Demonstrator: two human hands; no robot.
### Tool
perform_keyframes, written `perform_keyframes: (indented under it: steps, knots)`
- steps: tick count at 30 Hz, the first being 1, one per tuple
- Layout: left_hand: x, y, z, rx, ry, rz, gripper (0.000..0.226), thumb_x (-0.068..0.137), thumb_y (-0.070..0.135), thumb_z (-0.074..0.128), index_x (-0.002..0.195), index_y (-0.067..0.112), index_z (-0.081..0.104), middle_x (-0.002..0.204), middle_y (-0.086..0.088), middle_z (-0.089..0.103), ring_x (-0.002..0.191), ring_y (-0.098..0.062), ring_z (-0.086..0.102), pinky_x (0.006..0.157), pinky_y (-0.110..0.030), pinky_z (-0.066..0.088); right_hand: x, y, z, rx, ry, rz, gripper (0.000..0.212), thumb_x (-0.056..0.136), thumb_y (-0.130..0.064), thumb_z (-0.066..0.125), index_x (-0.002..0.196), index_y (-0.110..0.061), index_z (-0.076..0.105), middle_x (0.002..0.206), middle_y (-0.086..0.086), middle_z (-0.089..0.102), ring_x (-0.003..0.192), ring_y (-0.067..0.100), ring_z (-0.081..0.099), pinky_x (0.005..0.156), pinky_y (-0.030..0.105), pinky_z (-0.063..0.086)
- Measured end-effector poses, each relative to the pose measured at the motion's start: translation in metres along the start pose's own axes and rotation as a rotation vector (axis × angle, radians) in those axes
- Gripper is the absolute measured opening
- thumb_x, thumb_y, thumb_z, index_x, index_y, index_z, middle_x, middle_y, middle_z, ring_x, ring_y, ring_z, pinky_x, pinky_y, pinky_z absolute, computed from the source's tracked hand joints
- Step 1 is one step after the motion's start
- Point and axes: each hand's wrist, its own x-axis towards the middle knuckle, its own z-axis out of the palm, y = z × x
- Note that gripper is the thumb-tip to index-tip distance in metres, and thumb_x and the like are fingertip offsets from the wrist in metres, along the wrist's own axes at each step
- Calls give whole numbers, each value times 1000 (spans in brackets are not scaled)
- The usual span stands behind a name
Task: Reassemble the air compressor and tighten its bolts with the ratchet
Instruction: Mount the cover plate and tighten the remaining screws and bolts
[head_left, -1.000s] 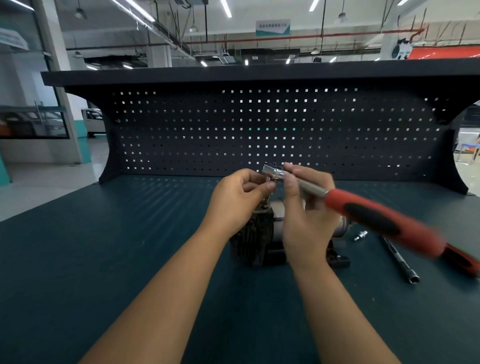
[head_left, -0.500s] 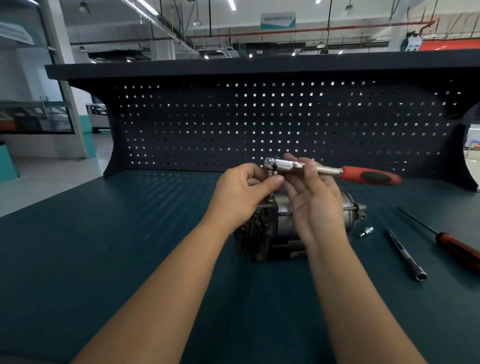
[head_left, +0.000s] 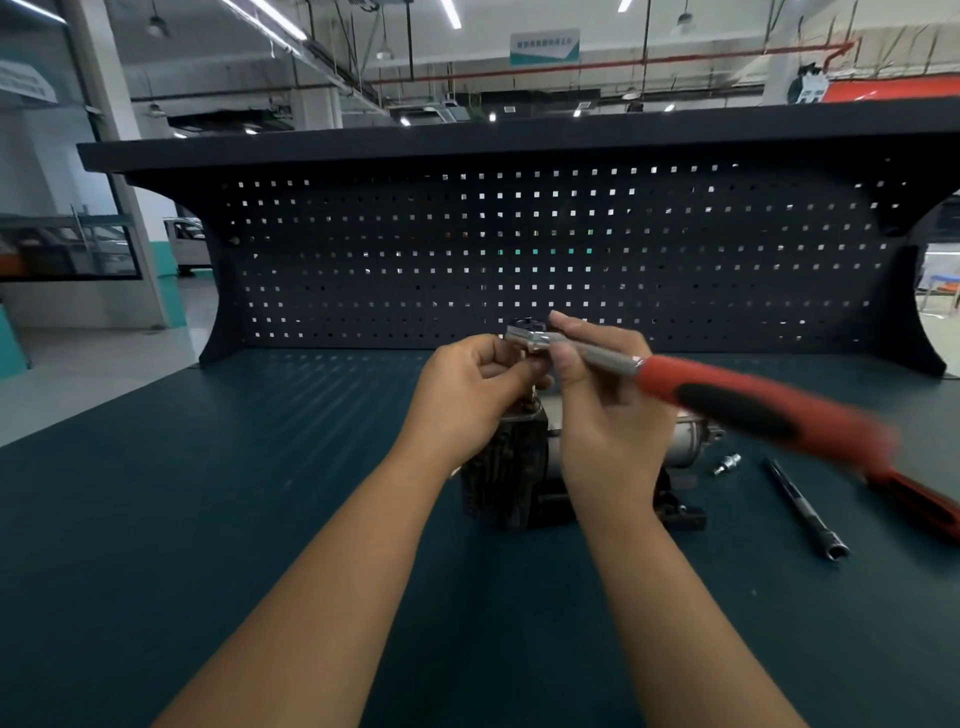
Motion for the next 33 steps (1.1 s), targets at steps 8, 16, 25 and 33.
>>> perform_keyframes:
  steps: [8, 16, 25, 33]
  knots:
    - [0, -2, 0, 36, -20, 37, 13, 84, 30, 69, 80, 18, 67, 75, 2, 74, 69, -6, 68, 62, -16, 52, 22, 6, -11, 718, 51, 679, 19, 99, -12, 45, 110, -1, 56, 102, 12, 71, 96, 24, 69, 83, 34, 57]
    - [1, -3, 2, 4, 17, -12, 13, 80, 23, 66, 68, 27, 65, 68, 2, 71, 65, -12, 68, 63, -29, 55, -6, -1, -1, -292, -14, -279, 14, 88, -18, 61, 98, -9, 66, 108, 3, 66, 101, 12, 62, 90, 25, 49]
    - [-1, -3, 1, -18, 5, 18, 17, 85, 28, 68, 80, 12, 66, 71, 2, 73, 69, -17, 68, 75, -40, 58, 11, -5, -2, 459, 100, 435, 10, 98, -8, 51, 96, -13, 59, 102, 8, 74, 97, 23, 70, 82, 32, 57]
    - [-1, -2, 3, 27, 6, 31, 11, 85, 32, 66, 84, 22, 67, 76, 9, 73, 72, -6, 69, 69, -29, 57, -2, -10, 2, 65, 95, 62, 20, 93, -3, 58, 98, -22, 59, 103, 1, 70, 99, 4, 66, 86, 20, 52]
